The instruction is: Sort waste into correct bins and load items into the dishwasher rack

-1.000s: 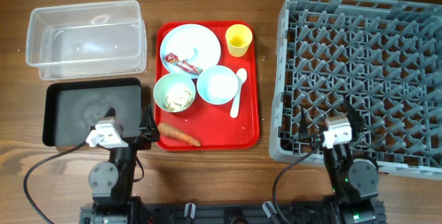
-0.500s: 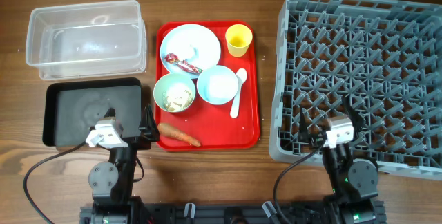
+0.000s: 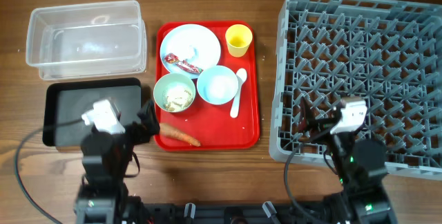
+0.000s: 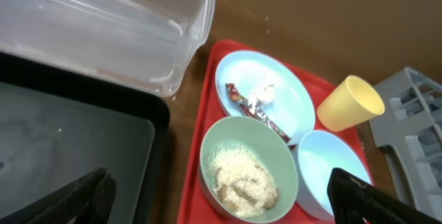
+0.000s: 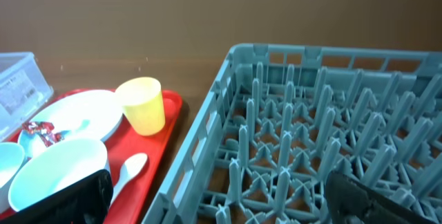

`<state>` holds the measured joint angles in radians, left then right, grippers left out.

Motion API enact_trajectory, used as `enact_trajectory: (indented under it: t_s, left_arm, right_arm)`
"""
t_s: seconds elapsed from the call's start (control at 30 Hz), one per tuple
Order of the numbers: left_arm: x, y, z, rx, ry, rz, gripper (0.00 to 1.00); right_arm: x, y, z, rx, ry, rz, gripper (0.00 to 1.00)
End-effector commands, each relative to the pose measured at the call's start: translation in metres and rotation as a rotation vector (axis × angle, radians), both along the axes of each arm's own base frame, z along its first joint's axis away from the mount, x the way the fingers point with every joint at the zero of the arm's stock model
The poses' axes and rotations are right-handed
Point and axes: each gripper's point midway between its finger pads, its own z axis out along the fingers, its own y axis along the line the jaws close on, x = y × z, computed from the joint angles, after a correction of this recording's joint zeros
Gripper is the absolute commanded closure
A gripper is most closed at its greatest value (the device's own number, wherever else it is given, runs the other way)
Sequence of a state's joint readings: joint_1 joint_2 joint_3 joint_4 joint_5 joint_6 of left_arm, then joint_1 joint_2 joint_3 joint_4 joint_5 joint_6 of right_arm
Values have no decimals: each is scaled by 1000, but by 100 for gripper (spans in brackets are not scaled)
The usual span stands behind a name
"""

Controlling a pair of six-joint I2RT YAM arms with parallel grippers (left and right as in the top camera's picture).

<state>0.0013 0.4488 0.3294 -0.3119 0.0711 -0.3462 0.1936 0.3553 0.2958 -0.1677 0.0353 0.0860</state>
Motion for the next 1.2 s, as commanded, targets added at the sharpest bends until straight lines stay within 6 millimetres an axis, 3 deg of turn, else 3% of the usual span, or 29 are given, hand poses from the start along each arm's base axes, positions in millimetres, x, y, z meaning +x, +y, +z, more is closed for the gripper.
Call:
enact_trajectory:
  t_s: [0.0,0.13,0.27,0.43,0.6,0.67,0.77,0.93,1.07,1.17]
  left_arm:
    - [19,-7,36,-30,77,-35,0]
    - [30,-19,55,-65,323,-94,0]
    - [16,-18,52,-74,604,-79,0]
    - [23,-15,46,-67,623,-64,0]
    - [80,-39,86,-90,345,-170,1]
    - [117,-59,90,-75,249,-224,2]
    - [154,-80,75,-54,206,-279,1]
    - [202,-110,21,121,182,-326,0]
    - [211,-129,-25,187,236,-365,1]
    - [217,-129,-62,194,294,-366,8]
  right_arm:
    - [12,5,21,4,91,4,0]
    - [21,19,20,-19,340,66,0]
    - [27,19,17,-108,547,82,0]
    - [28,29,6,-85,636,131,0]
    - [30,29,7,-86,624,132,0]
    - [30,30,7,-86,623,132,0]
    - [30,29,7,-86,627,132,0]
    - [30,29,7,-86,627,132,0]
    - [29,29,6,-86,631,132,0]
    - [29,29,6,-86,631,132,0]
